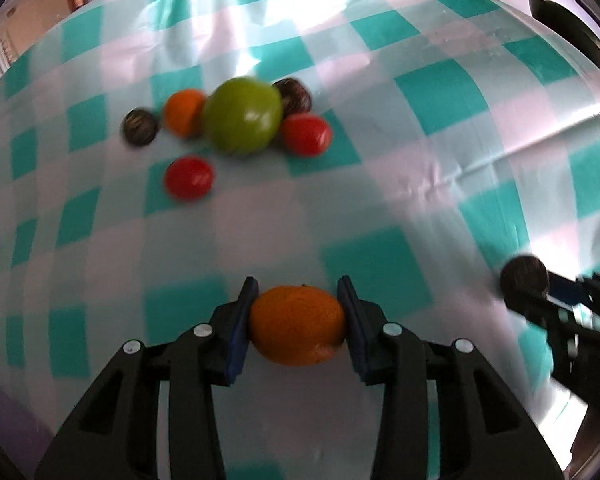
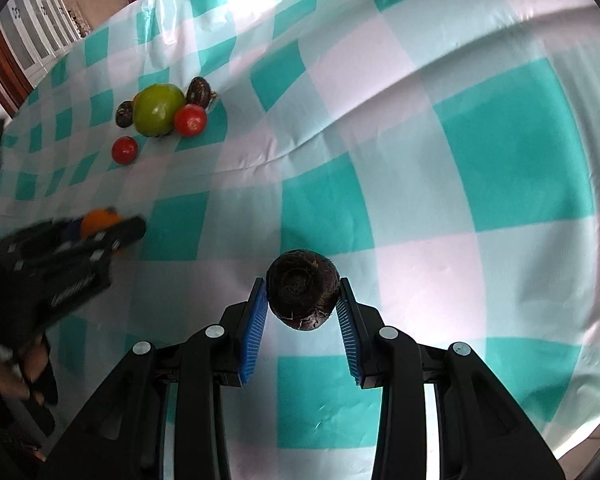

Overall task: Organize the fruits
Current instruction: 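Carry the orange and dark fruit into the box and release both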

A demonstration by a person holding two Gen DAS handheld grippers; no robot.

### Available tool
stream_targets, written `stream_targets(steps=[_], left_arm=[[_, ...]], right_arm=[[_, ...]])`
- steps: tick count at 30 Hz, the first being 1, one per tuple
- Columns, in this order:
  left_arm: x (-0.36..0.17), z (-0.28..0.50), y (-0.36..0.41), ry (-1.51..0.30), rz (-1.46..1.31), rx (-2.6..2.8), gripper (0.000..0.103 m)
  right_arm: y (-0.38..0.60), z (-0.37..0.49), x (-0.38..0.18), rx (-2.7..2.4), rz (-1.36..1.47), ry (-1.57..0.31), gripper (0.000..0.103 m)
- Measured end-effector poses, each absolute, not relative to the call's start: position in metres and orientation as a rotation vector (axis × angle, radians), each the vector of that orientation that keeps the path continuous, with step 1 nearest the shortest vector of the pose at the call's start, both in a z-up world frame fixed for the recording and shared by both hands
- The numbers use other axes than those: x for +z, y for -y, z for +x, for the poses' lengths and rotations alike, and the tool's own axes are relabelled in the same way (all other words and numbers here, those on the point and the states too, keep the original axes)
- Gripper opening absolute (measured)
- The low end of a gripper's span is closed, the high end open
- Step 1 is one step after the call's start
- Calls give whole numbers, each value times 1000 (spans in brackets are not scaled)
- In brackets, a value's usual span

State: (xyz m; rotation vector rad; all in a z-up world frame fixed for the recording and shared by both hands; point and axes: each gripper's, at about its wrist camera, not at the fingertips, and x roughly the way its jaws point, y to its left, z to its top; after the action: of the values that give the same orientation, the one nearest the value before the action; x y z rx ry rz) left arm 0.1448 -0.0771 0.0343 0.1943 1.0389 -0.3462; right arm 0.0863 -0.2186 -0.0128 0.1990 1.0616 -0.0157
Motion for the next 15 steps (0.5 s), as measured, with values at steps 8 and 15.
stream_targets(steps=[8, 15], left_arm=[[62, 83, 29, -1046, 71, -234, 41], [86, 30, 11, -992, 61, -106, 41]], right_arm=[[206, 70, -4, 129, 170, -1109, 35], [193, 40, 14, 290, 139, -1124, 35]])
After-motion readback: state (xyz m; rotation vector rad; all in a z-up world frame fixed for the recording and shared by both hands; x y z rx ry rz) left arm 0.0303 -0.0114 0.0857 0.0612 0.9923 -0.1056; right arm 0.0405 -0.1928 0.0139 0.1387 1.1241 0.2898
